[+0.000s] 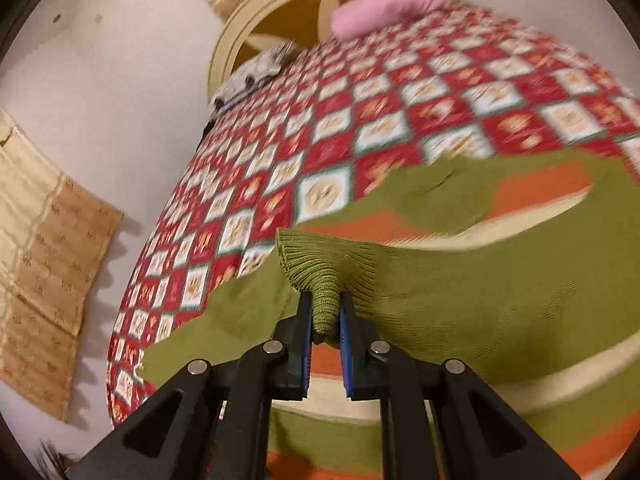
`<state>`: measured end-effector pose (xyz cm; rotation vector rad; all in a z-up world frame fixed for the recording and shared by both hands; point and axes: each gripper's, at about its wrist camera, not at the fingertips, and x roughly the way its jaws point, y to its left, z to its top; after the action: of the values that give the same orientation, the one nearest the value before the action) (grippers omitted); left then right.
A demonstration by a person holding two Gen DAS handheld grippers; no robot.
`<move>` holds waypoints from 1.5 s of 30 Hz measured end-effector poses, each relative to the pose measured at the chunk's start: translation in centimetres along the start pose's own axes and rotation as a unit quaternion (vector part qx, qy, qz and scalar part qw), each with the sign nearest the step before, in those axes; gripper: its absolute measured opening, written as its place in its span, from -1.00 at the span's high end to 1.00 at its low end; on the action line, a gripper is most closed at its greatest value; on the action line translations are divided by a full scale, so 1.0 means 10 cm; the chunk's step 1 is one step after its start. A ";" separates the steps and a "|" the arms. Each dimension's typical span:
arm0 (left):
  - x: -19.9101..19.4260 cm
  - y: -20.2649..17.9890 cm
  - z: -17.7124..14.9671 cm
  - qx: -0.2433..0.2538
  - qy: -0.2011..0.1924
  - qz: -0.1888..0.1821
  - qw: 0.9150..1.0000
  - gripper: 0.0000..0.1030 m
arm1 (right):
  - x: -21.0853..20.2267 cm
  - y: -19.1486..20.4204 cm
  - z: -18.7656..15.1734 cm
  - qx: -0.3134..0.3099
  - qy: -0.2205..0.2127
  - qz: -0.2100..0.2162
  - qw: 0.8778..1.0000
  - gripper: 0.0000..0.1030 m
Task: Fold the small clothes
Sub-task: 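Carry the held sleeve across the sweater body with the right gripper, then open the right gripper and release the sleeve on the sweater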
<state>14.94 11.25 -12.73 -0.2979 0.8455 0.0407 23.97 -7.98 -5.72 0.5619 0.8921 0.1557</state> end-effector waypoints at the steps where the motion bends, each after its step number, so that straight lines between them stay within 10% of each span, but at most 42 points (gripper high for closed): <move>1: 0.00 0.00 0.00 0.000 0.000 0.000 1.000 -1.00 | 0.14 0.07 -0.04 -0.003 0.008 0.001 1.000 0.78; 14: 0.03 -0.02 0.01 0.003 0.002 -0.003 1.000 -1.00 | 0.64 0.27 -0.26 -0.064 0.059 0.090 0.992 0.42; 19: 0.02 -0.02 0.01 0.003 0.002 -0.003 1.000 -1.00 | 0.02 -0.13 -0.27 -0.095 -0.032 -0.035 0.994 0.42; 26: 0.03 -0.03 0.00 0.007 0.004 0.003 1.000 -1.00 | -0.44 -1.30 -0.32 -0.116 -0.045 -0.279 0.952 0.43; 32: 0.04 -0.03 0.01 0.007 0.006 0.008 1.000 -1.00 | -0.70 -1.85 -0.42 -0.067 -0.049 -0.244 0.966 0.44; 38: -0.04 0.09 0.01 -0.002 0.010 -0.006 1.000 -1.00 | -0.77 -1.70 -0.57 -0.108 -0.106 -0.279 0.948 0.42; 42: -0.24 0.49 0.13 -0.037 -0.019 0.040 0.998 -1.00 | -1.11 -1.61 -0.67 -0.102 -0.202 -0.299 0.927 -0.36; 45: -0.35 1.03 0.36 -0.085 -0.048 0.099 0.990 -1.00 | -1.21 -1.60 -0.69 -0.098 -0.231 -0.298 0.921 -0.36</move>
<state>13.66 22.41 -10.41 -0.3679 0.7738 0.3116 9.44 -23.03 -9.13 0.1078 0.5420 -0.4252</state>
